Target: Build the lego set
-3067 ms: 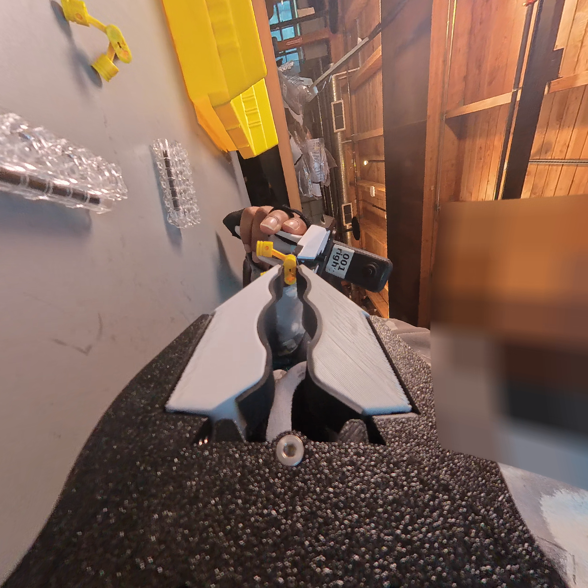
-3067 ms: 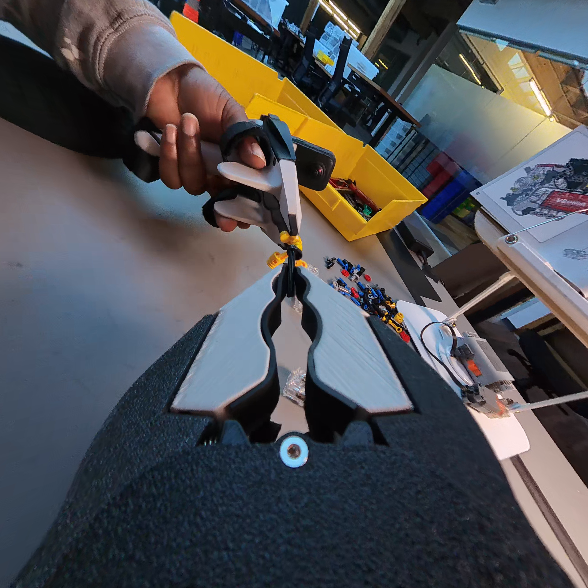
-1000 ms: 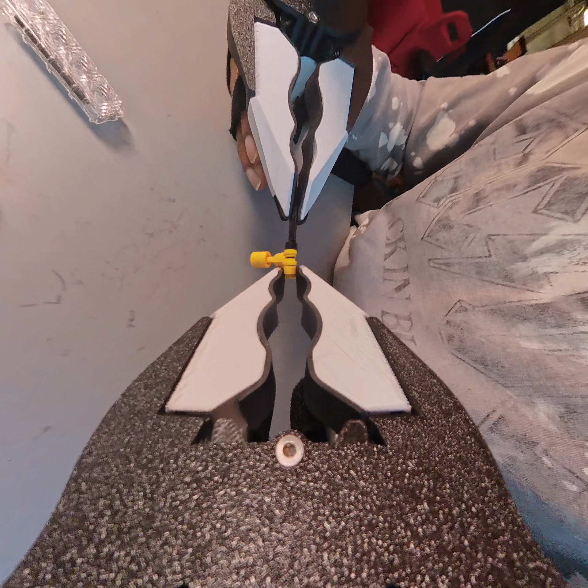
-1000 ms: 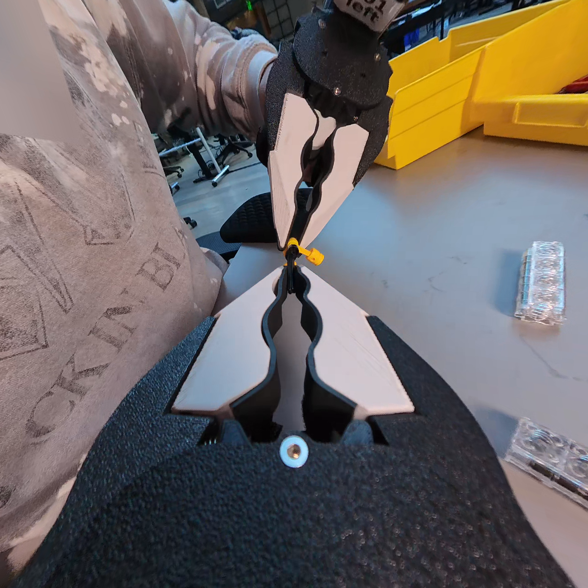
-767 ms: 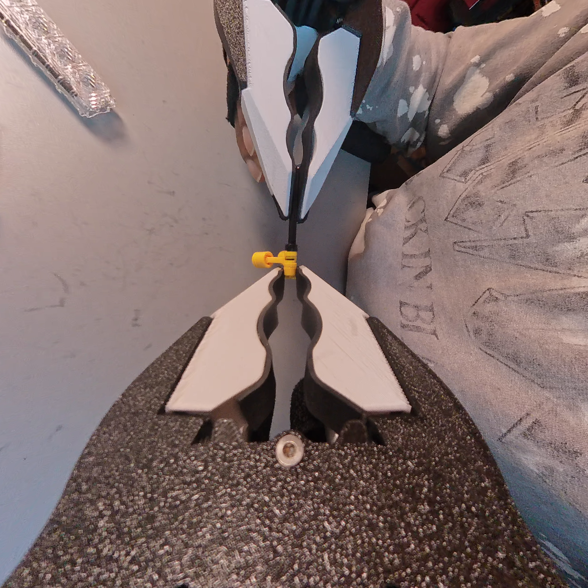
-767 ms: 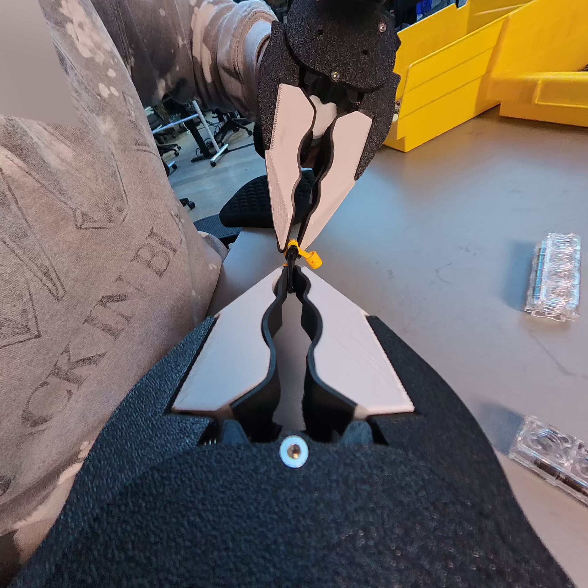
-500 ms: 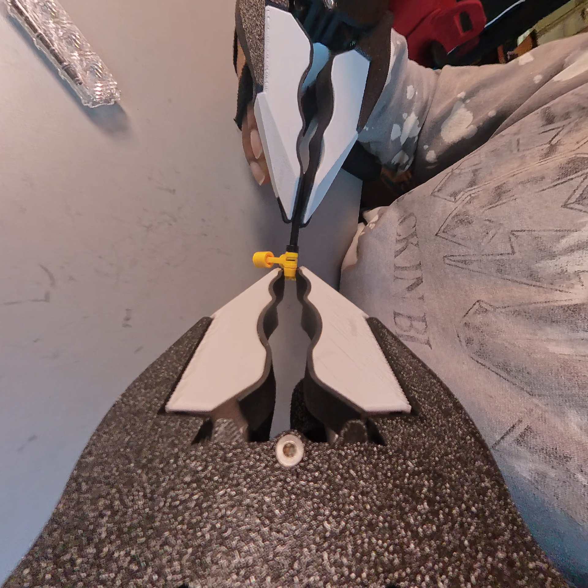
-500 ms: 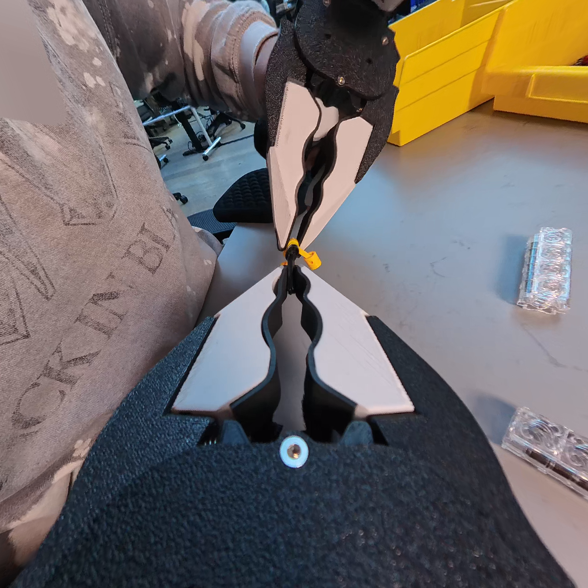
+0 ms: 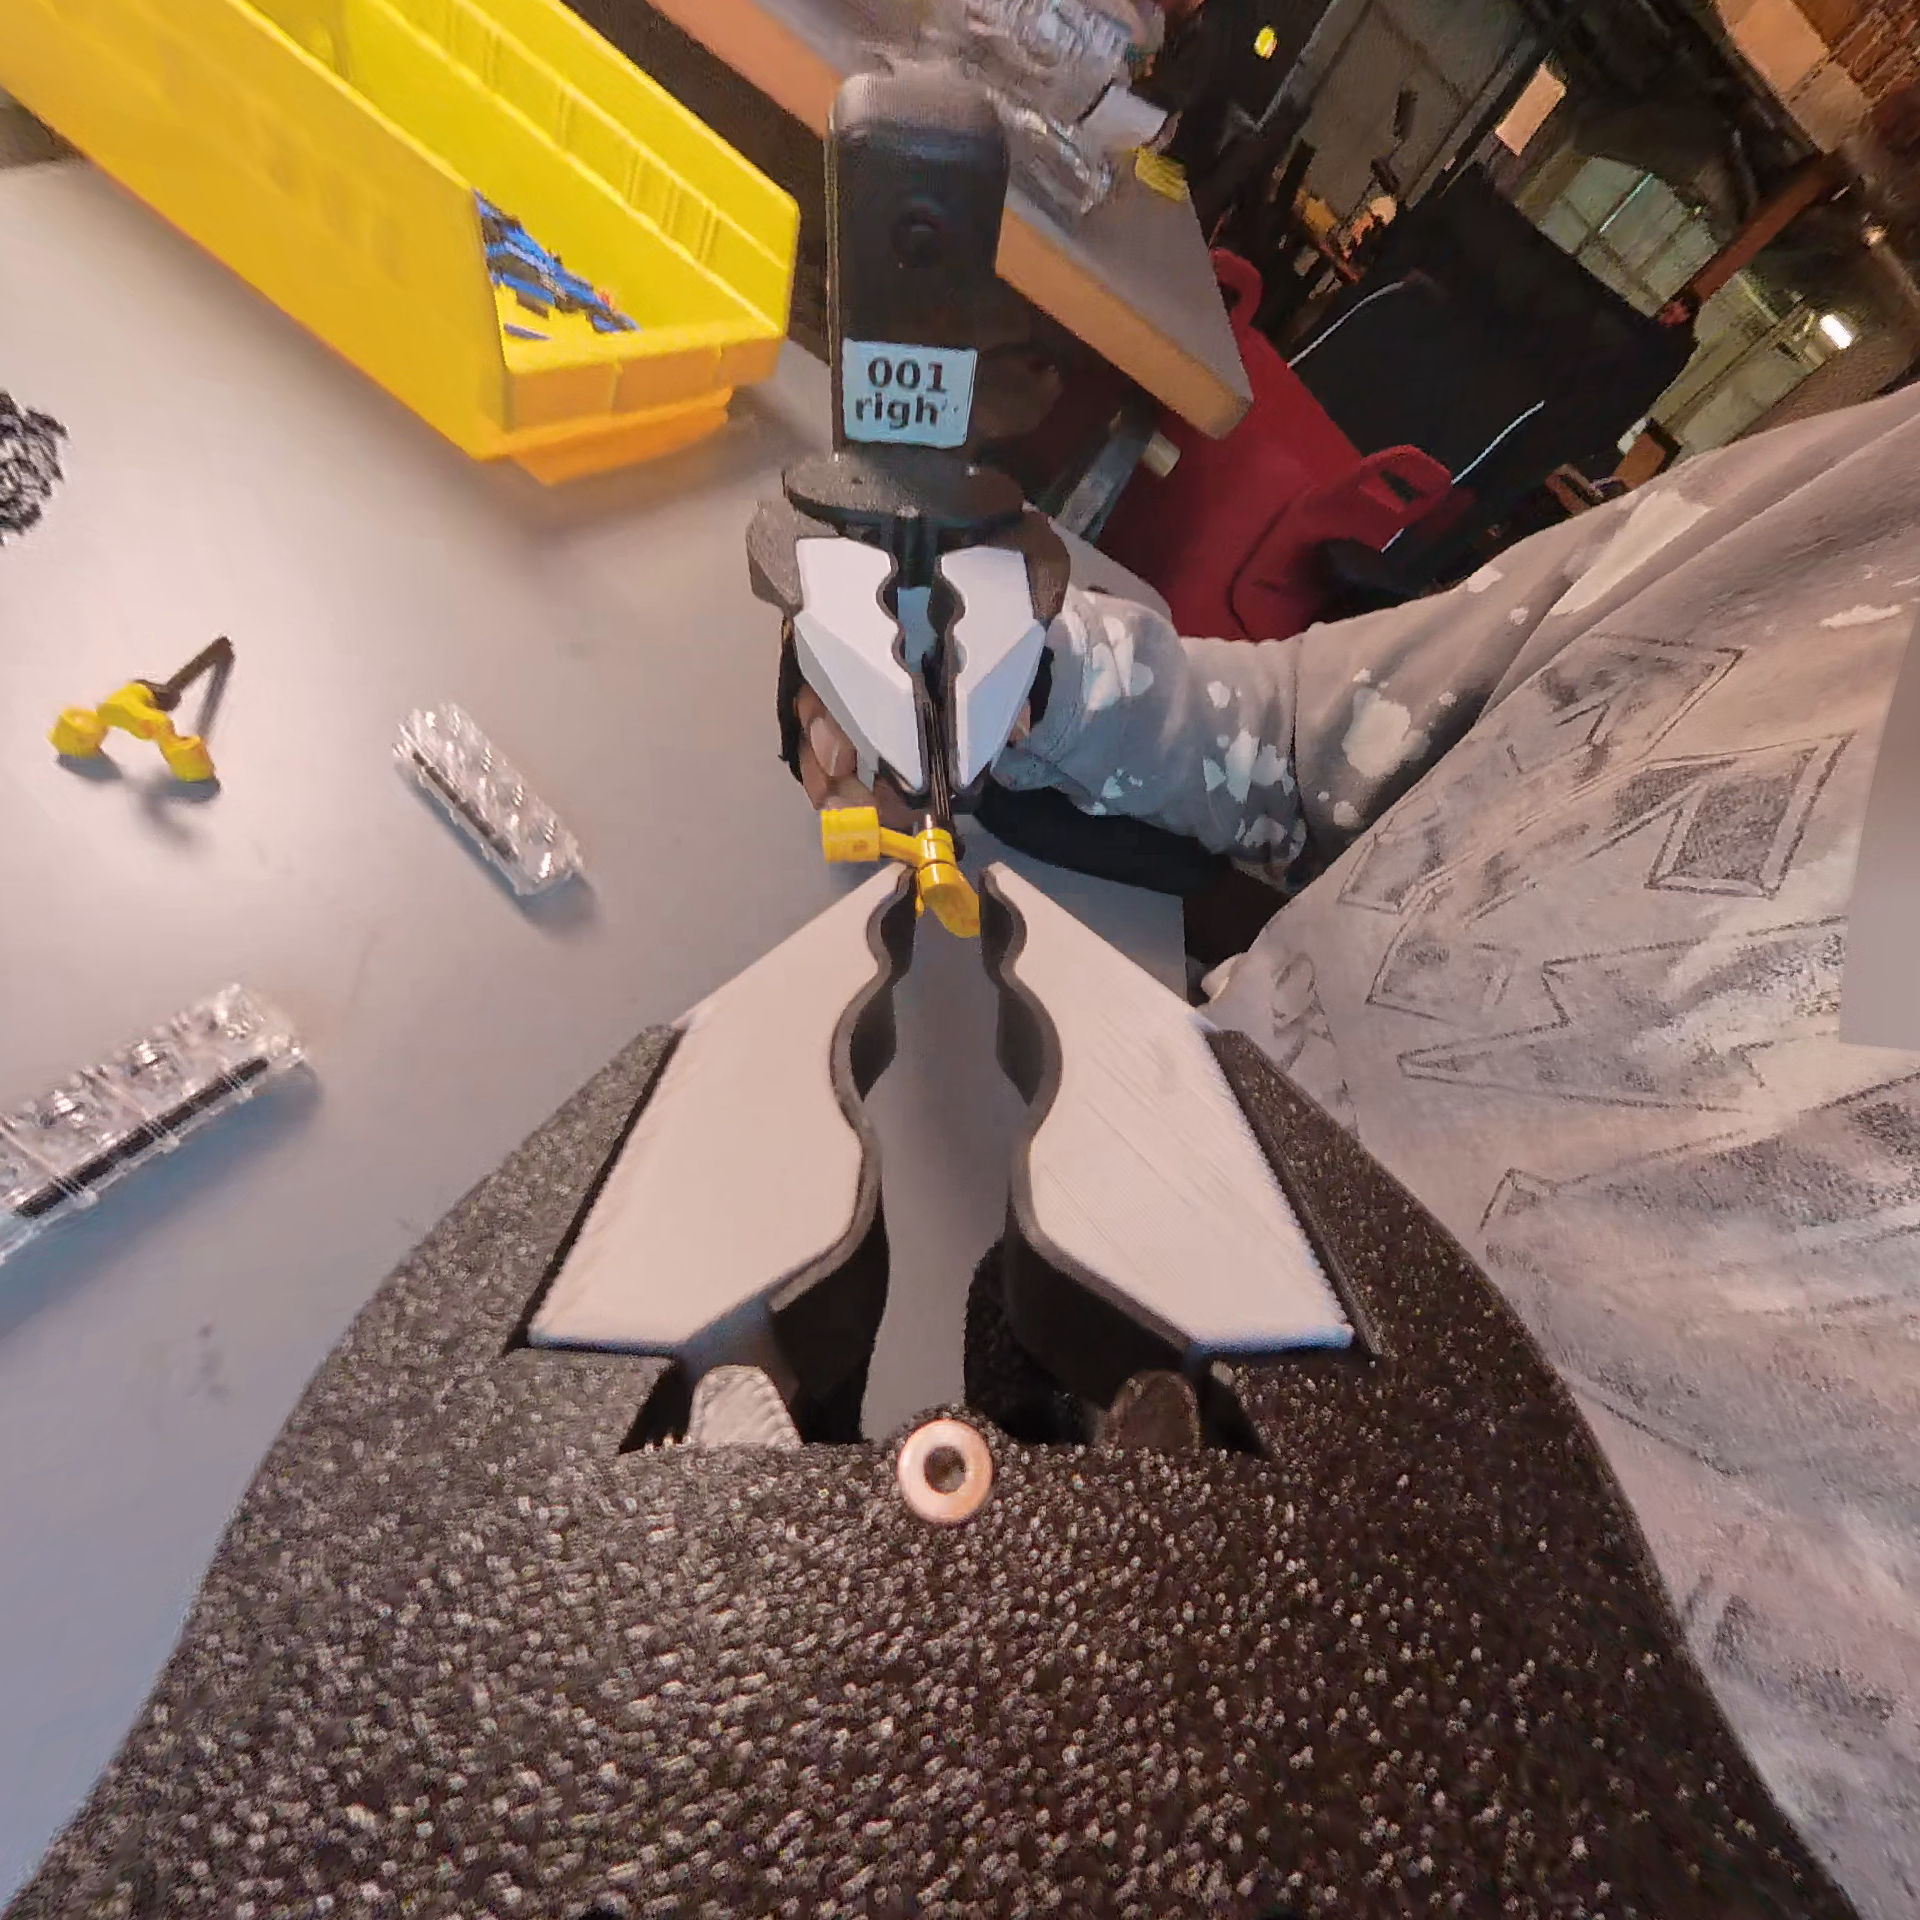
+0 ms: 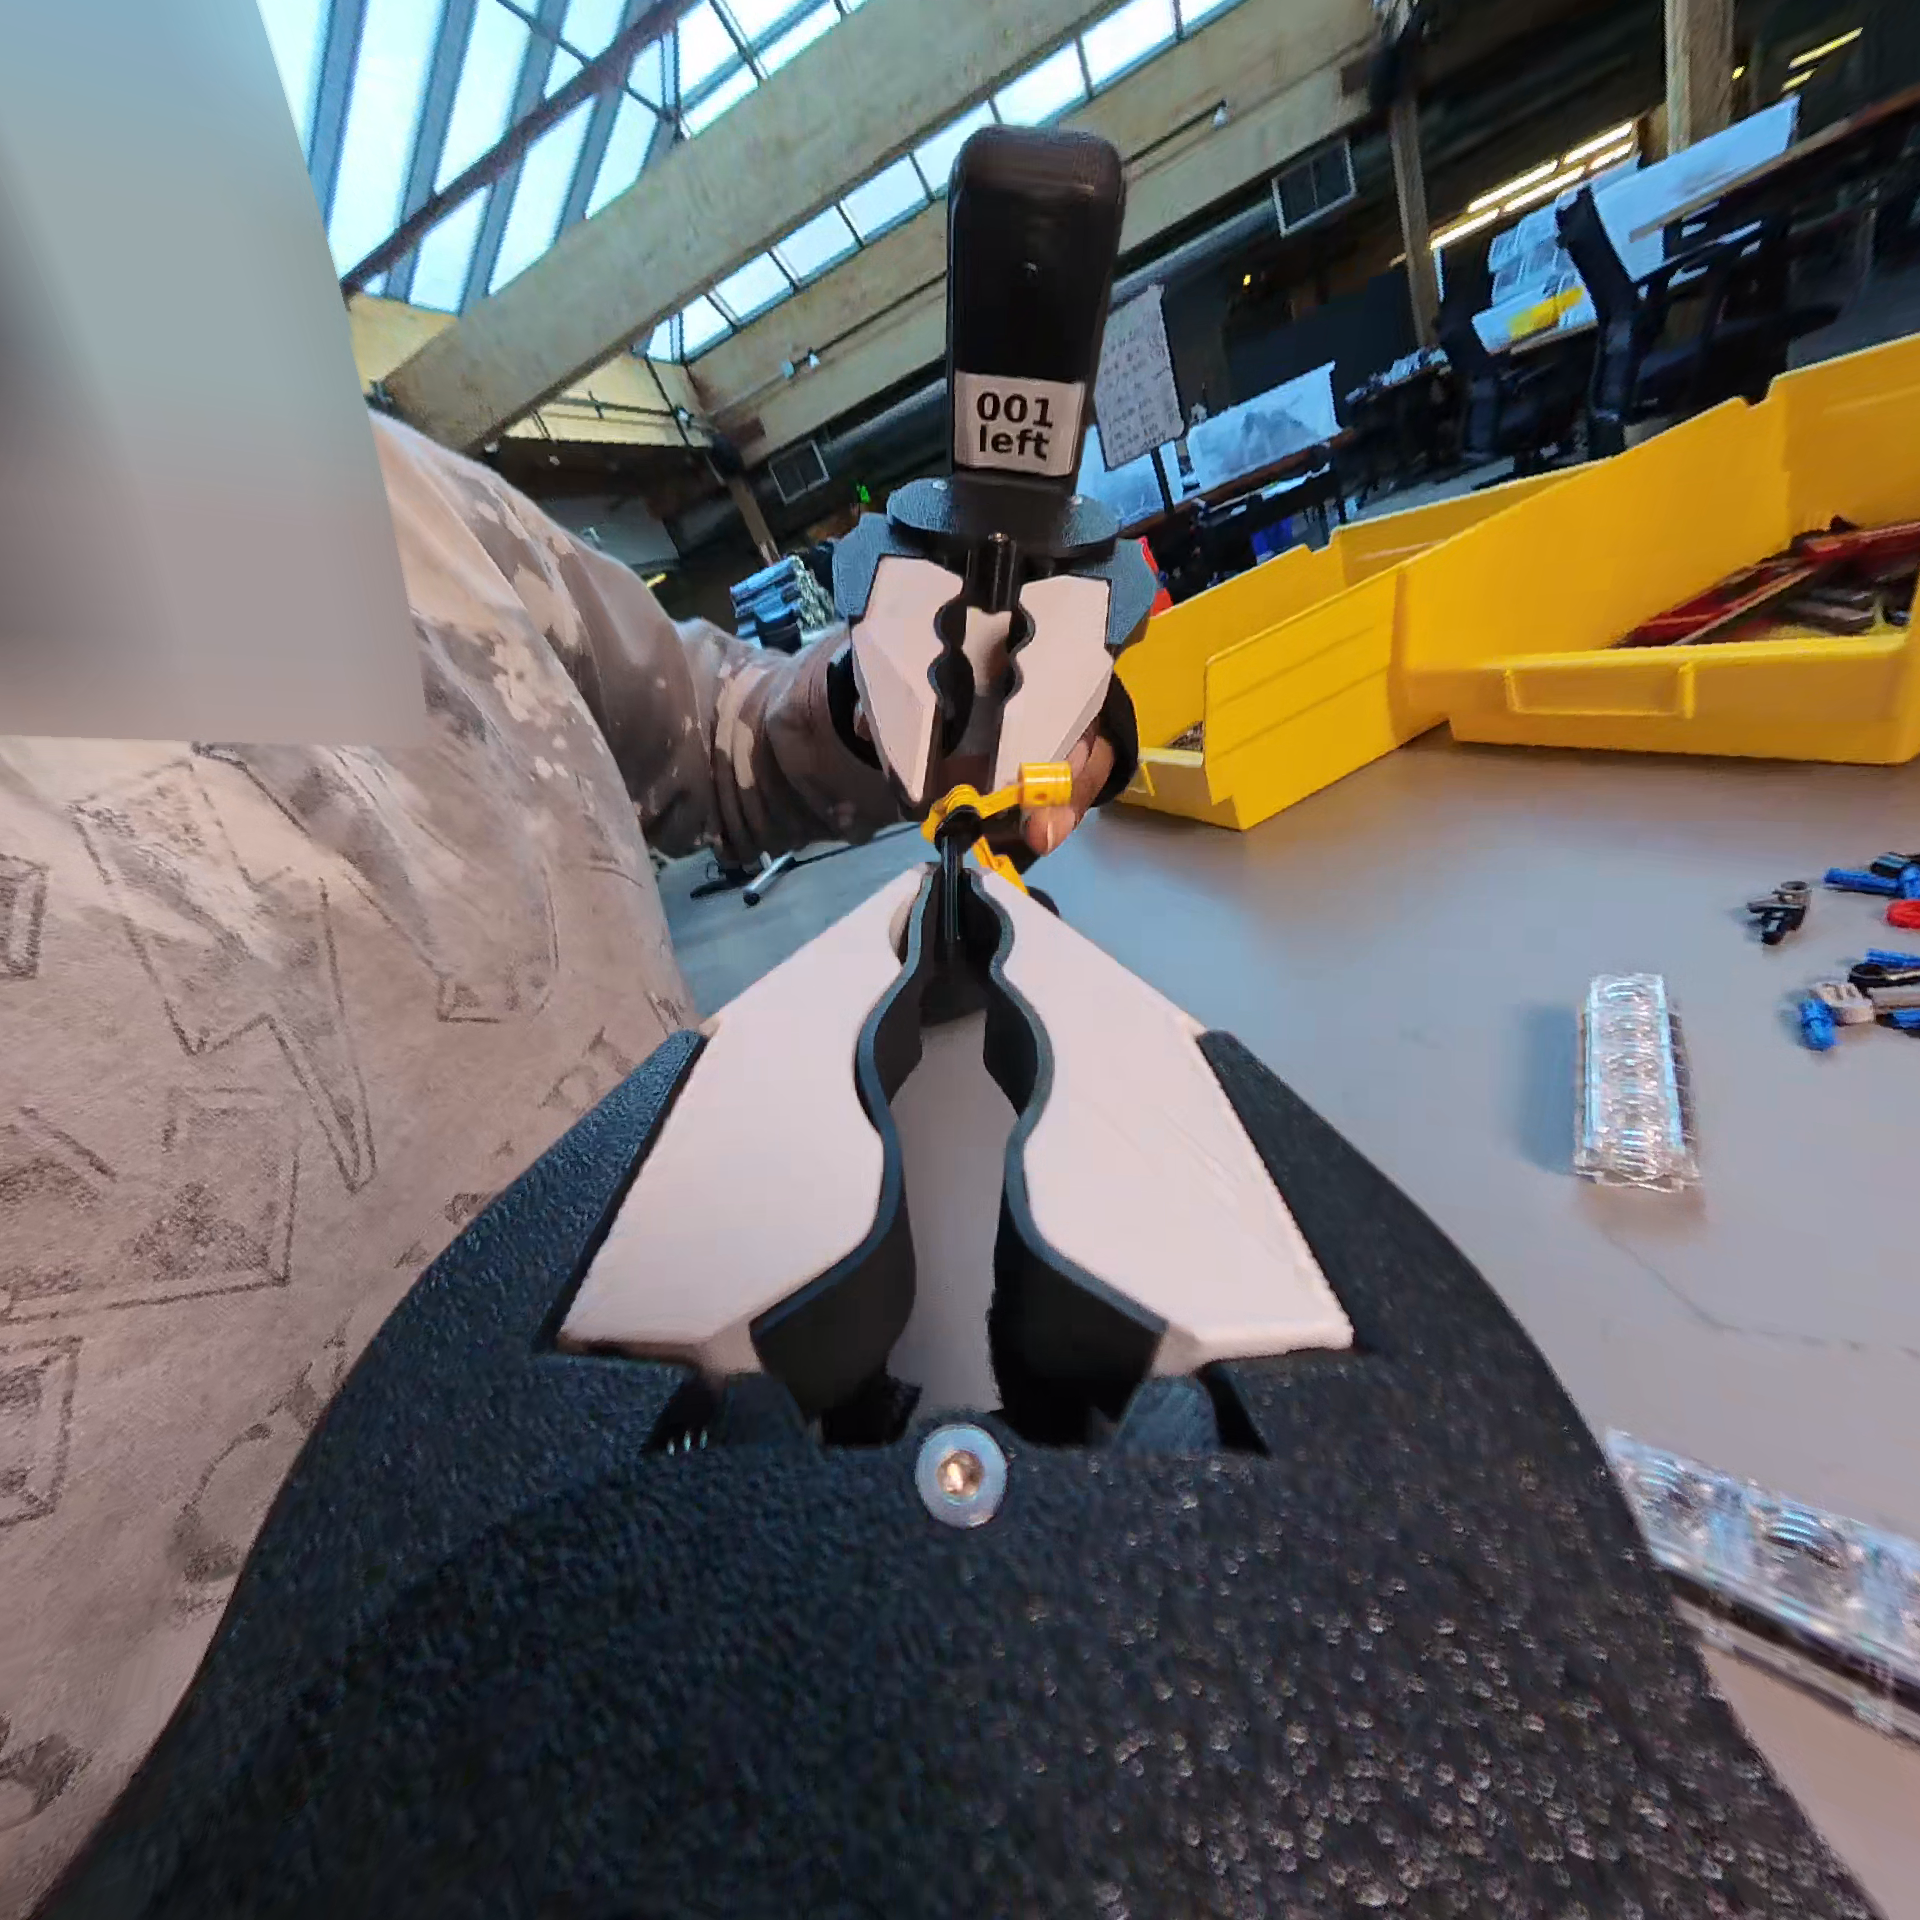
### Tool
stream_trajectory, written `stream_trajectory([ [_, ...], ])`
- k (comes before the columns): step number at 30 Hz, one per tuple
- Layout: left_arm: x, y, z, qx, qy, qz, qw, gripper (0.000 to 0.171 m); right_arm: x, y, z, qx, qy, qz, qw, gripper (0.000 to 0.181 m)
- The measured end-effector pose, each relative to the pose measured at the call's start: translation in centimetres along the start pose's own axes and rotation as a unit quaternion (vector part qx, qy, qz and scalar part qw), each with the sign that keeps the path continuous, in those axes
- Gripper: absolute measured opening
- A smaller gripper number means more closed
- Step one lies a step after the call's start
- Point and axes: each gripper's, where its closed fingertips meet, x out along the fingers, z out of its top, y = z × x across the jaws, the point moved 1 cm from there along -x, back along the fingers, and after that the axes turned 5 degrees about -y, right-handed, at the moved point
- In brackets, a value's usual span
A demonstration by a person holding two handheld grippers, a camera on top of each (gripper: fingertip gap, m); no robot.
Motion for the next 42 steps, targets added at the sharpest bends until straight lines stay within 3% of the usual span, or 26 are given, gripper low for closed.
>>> stream_trajectory([
  [7, -0.1, -0.4, 1.2, -0.007, -0.064, -0.002, 0.998, 0.011, 0.0, 0.3, 1.1, -0.026, -0.034, -0.005, 0.999, 0.003],
  [20, -0.2, -1.5, 0.5, 0.174, 0.020, 0.061, 0.983, 0.010, 0.3, 1.4, 0.8, -0.028, -0.016, 0.011, 0.999, 0.003],
  [31, -1.2, -1.4, 2.5, 0.099, -0.058, 0.043, 0.992, 0.017, -0.5, 1.1, 3.0, 0.000, -0.086, 0.007, 0.996, 0.003],
  [42, -0.8, -0.8, 2.8, -0.090, -0.106, -0.042, 0.989, 0.008, -0.3, 1.0, 2.6, -0.018, -0.075, -0.005, 0.997, 0.003],
])
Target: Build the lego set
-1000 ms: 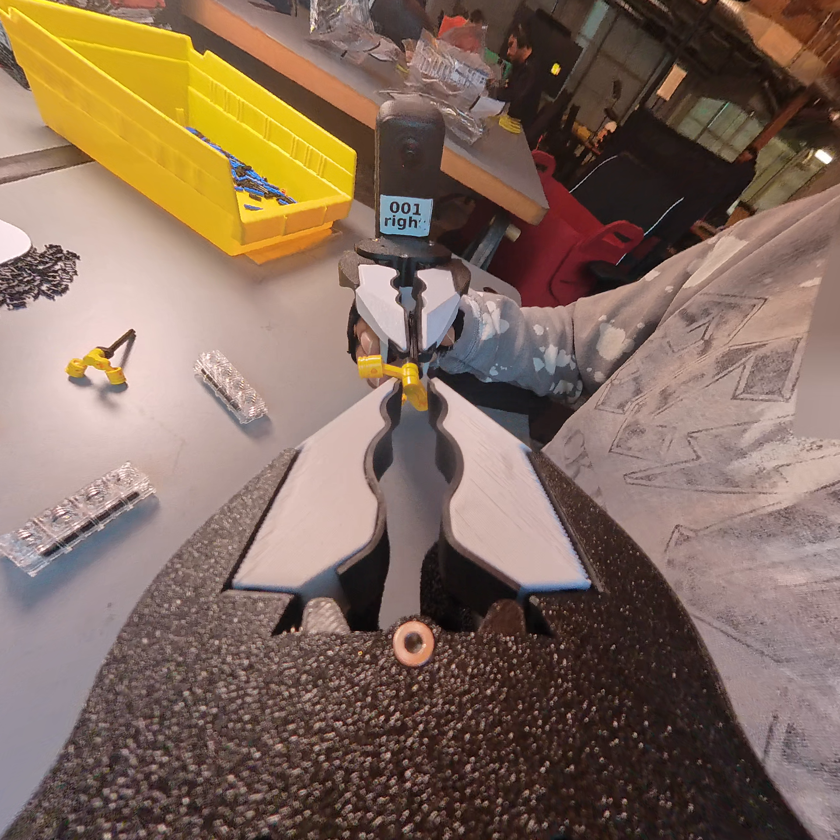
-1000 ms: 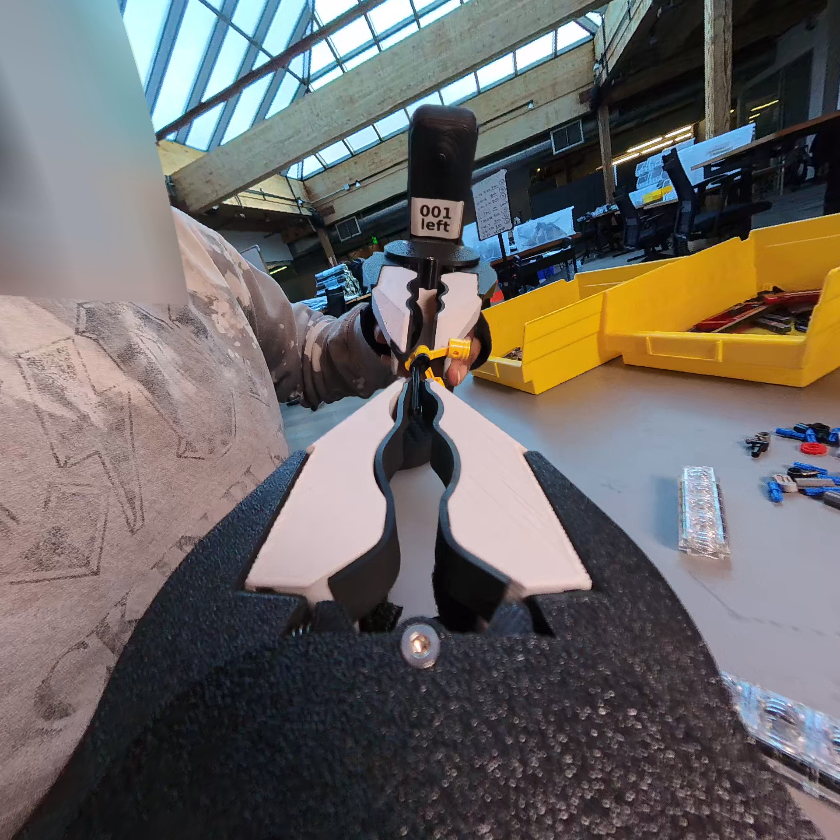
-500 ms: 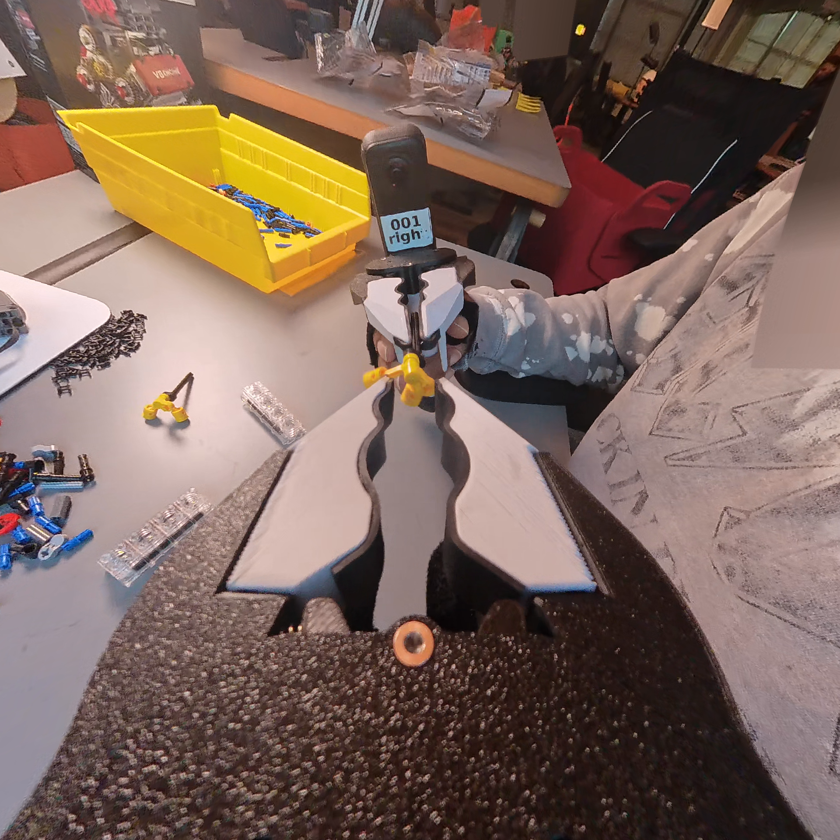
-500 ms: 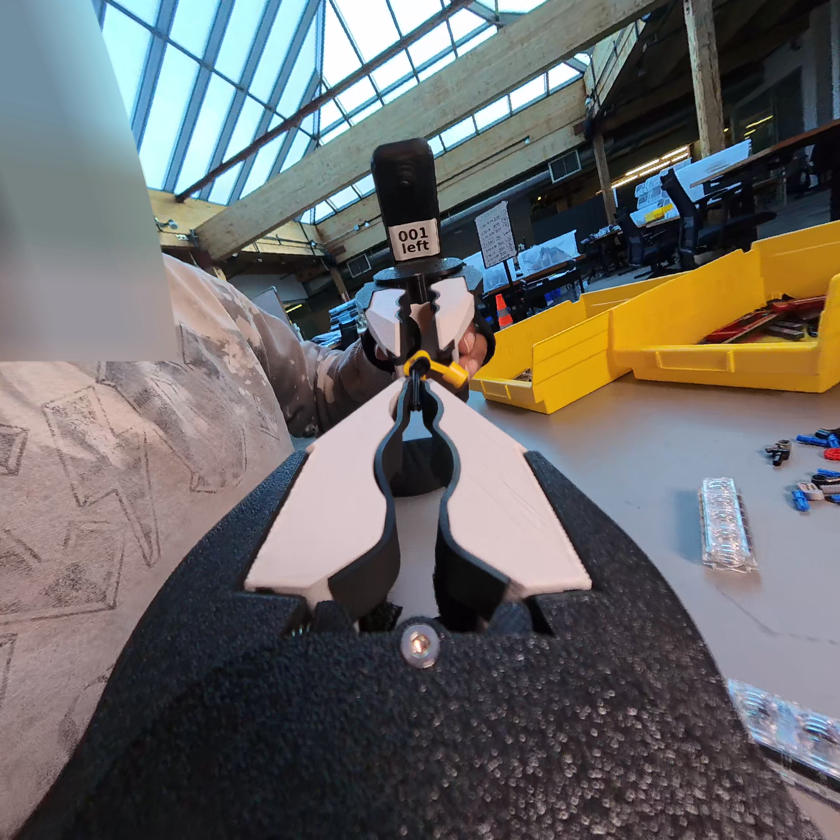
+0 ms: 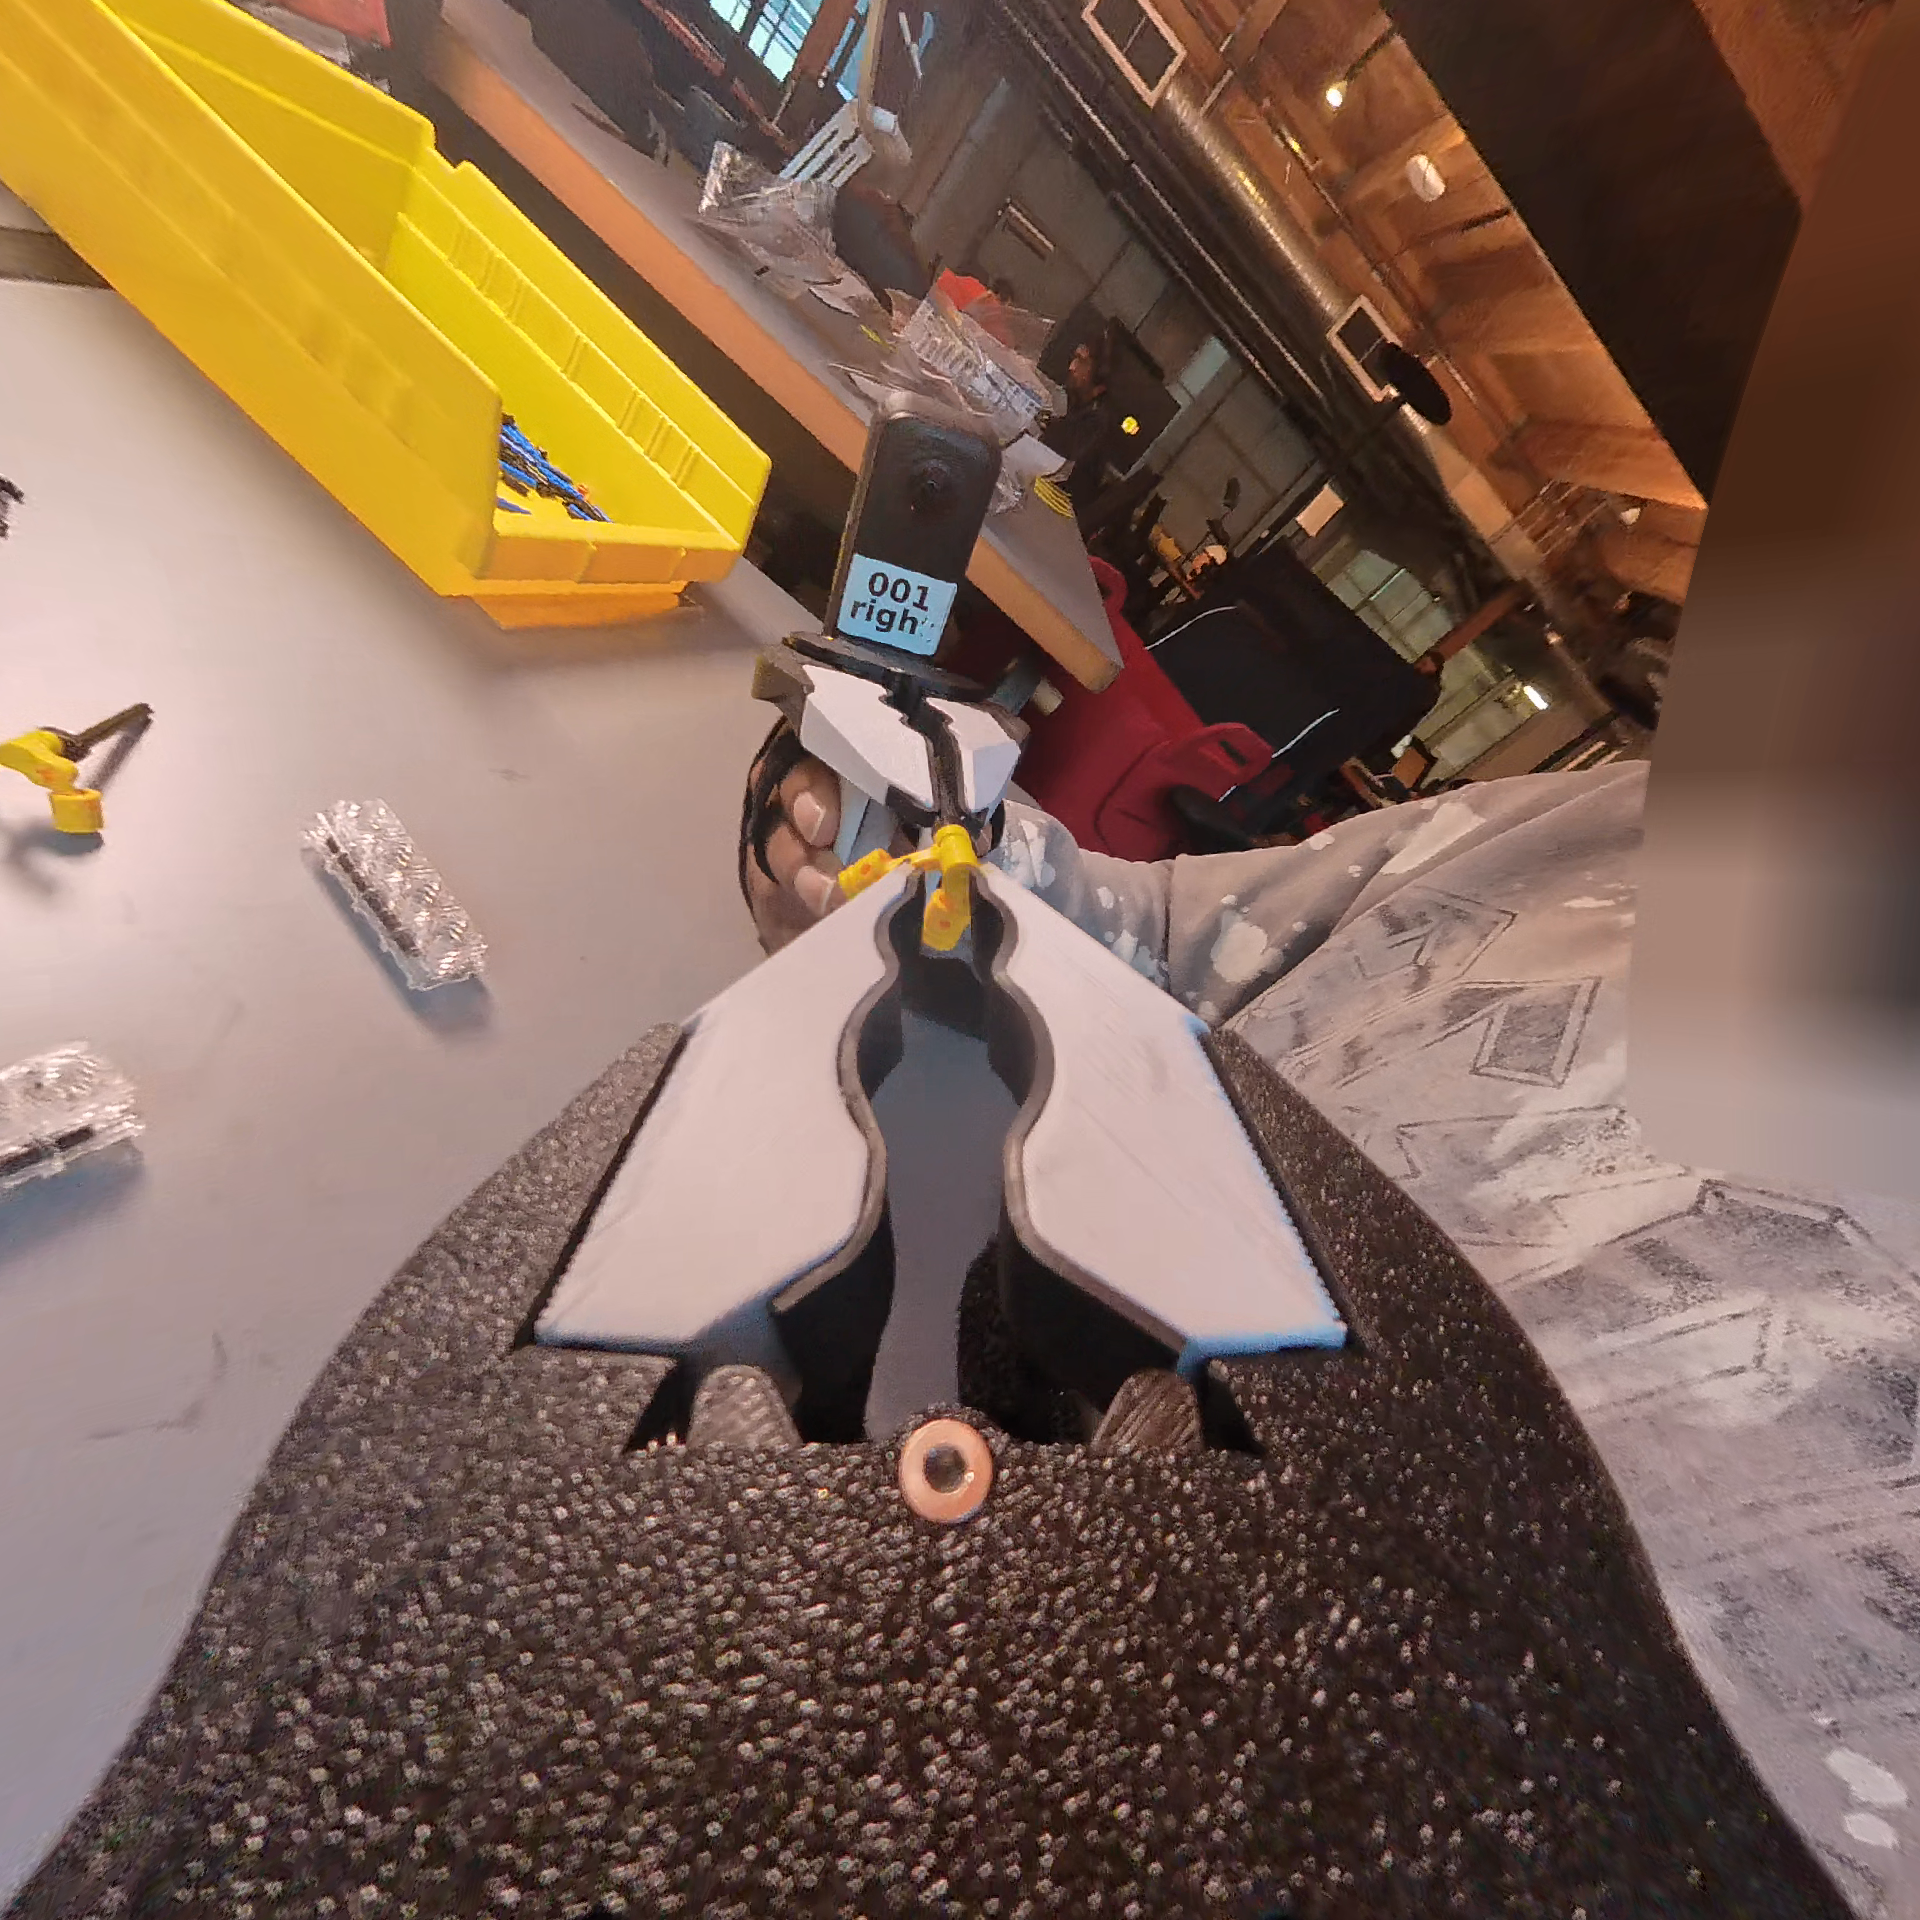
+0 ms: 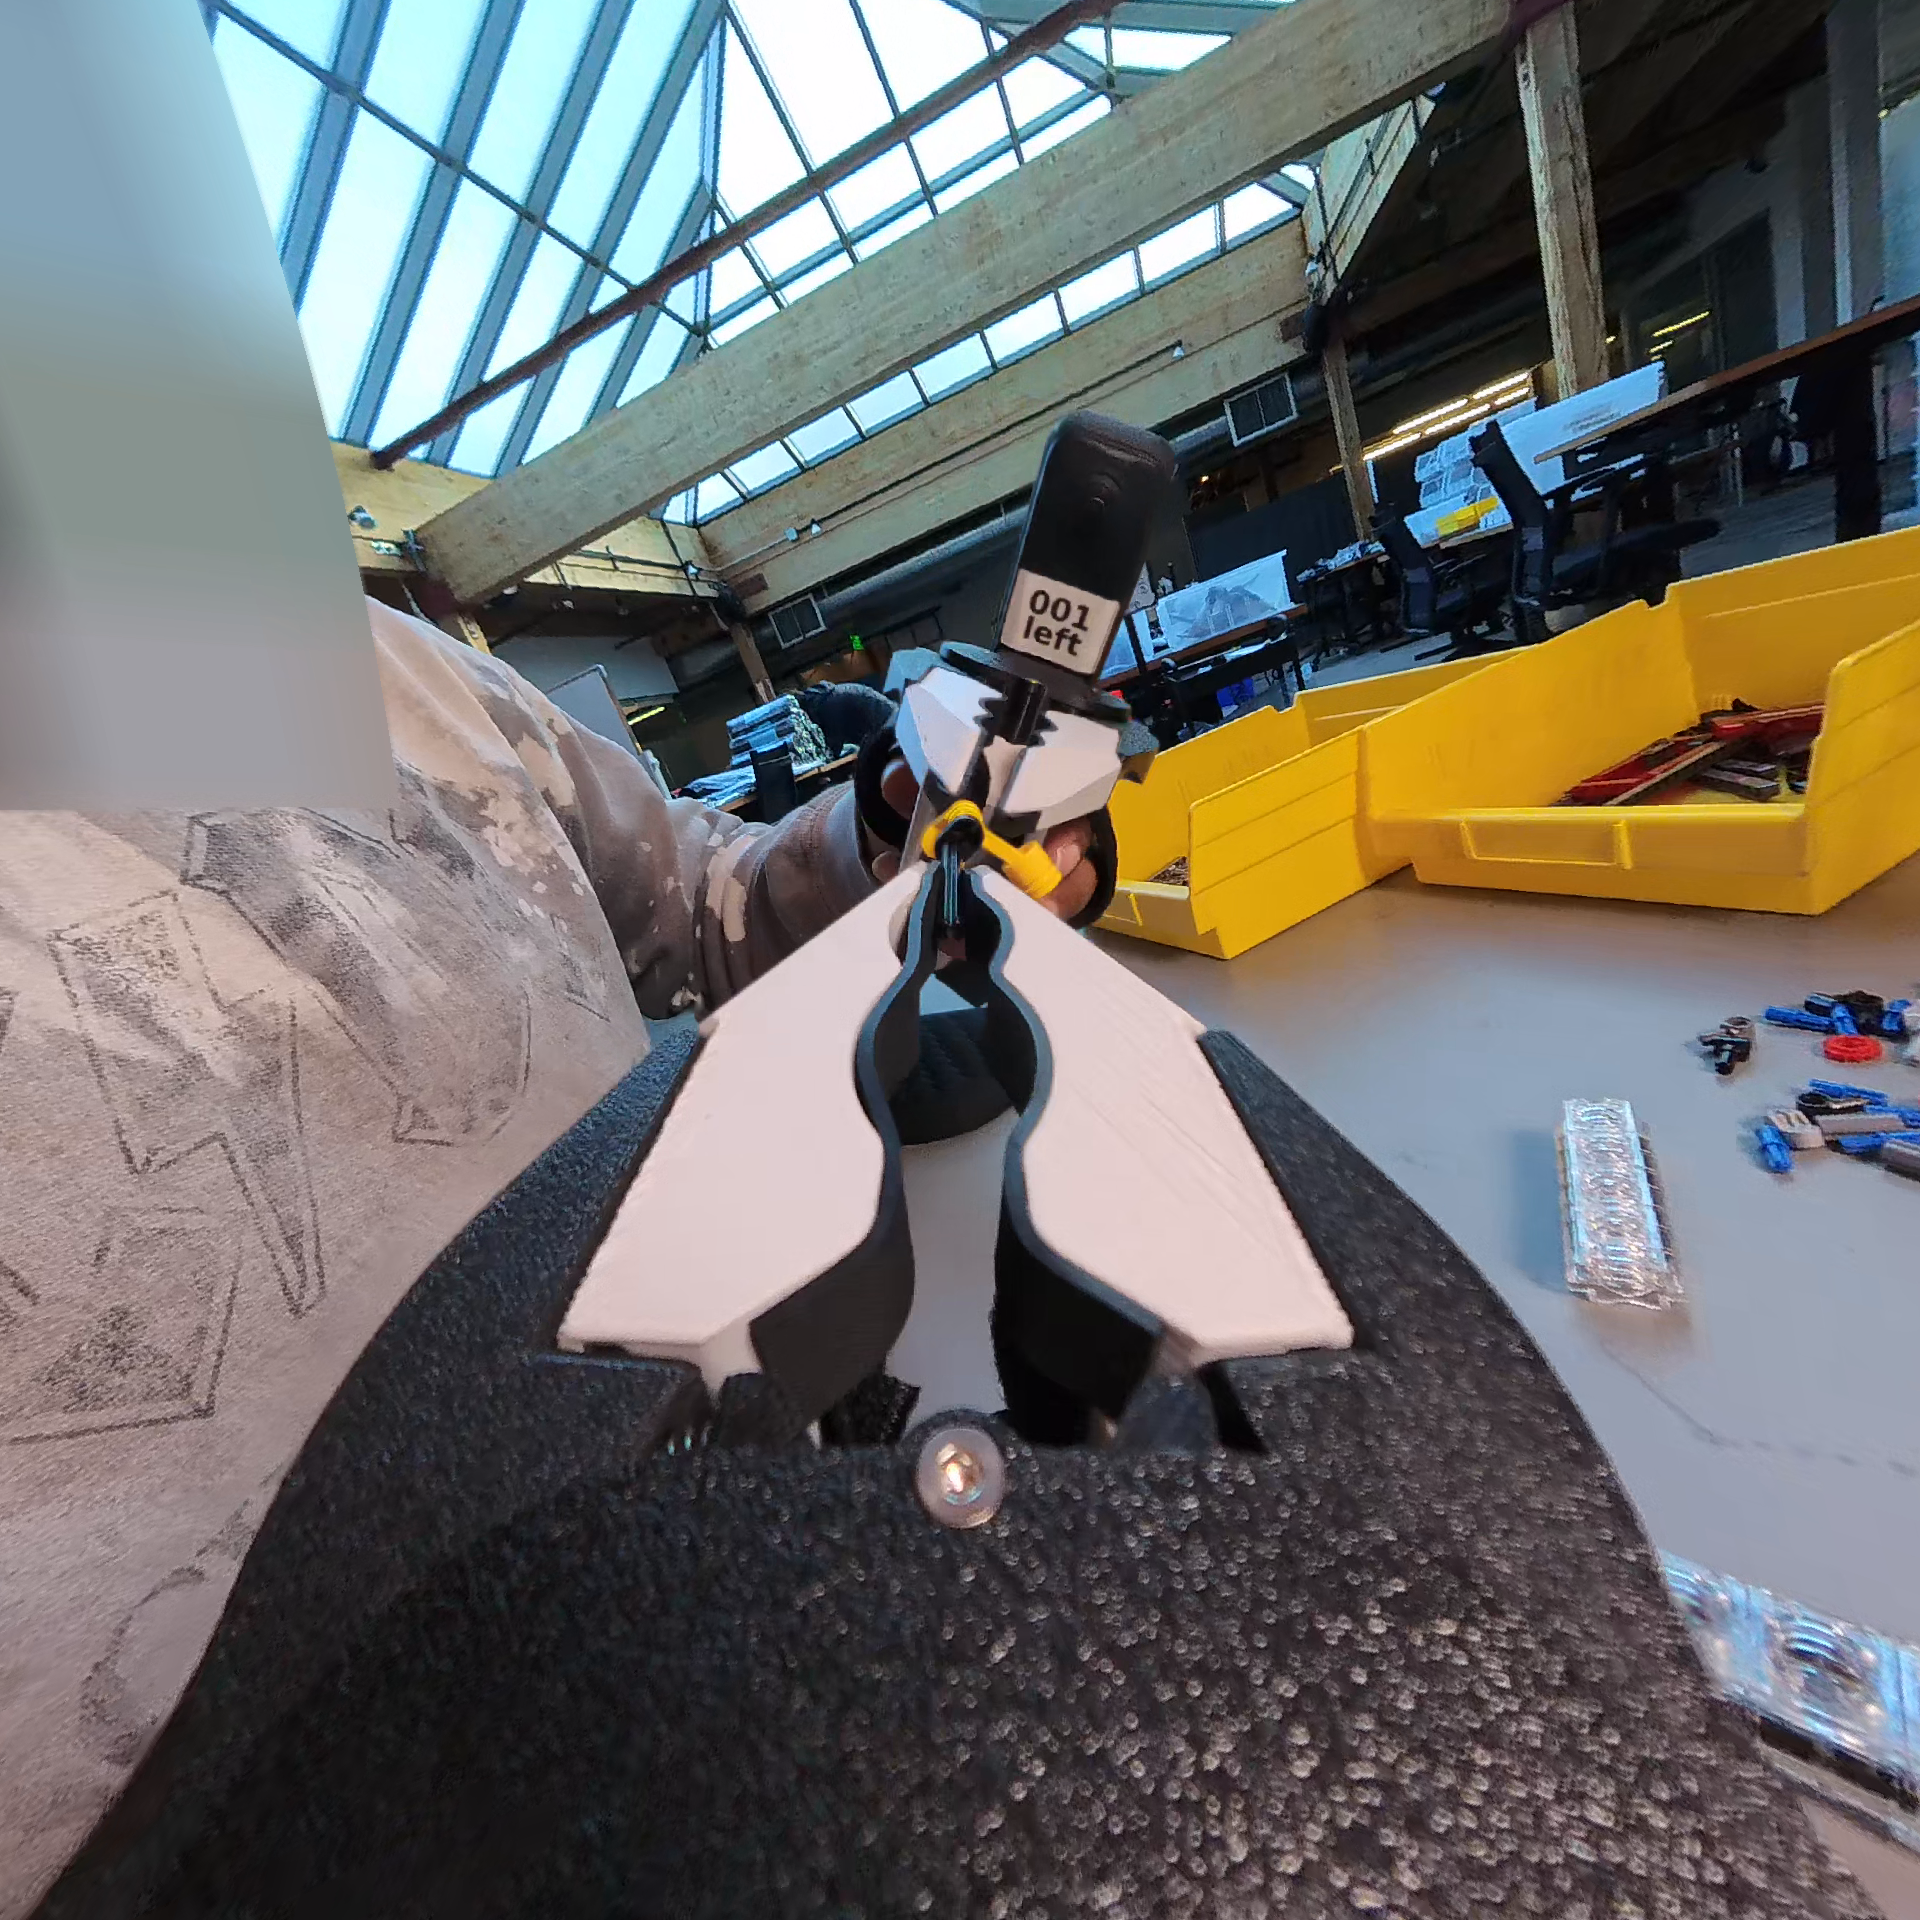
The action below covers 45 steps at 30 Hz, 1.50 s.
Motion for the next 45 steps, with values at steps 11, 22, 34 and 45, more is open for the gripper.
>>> stream_trajectory([
  [11, -0.2, 0.4, -0.8, -0.039, 0.009, -0.012, 0.999, 0.007, 0.1, -0.3, -0.8, -0.048, 0.035, -0.018, 0.998, 0.003],
  [22, -0.1, -0.1, -1.2, 0.043, 0.022, 0.000, 0.999, 0.008, 0.4, 0.3, -1.0, -0.182, 0.063, -0.040, 0.980, 0.004],
  [34, 0.2, 0.5, -2.7, 0.204, 0.117, 0.055, 0.970, 0.007, 0.8, 0.2, -3.0, -0.120, 0.119, -0.029, 0.985, 0.011],
  [45, 0.5, 0.6, -3.7, 0.197, 0.155, 0.052, 0.967, 0.007, 1.0, 0.0, -4.9, -0.108, 0.151, -0.025, 0.982, 0.005],
])
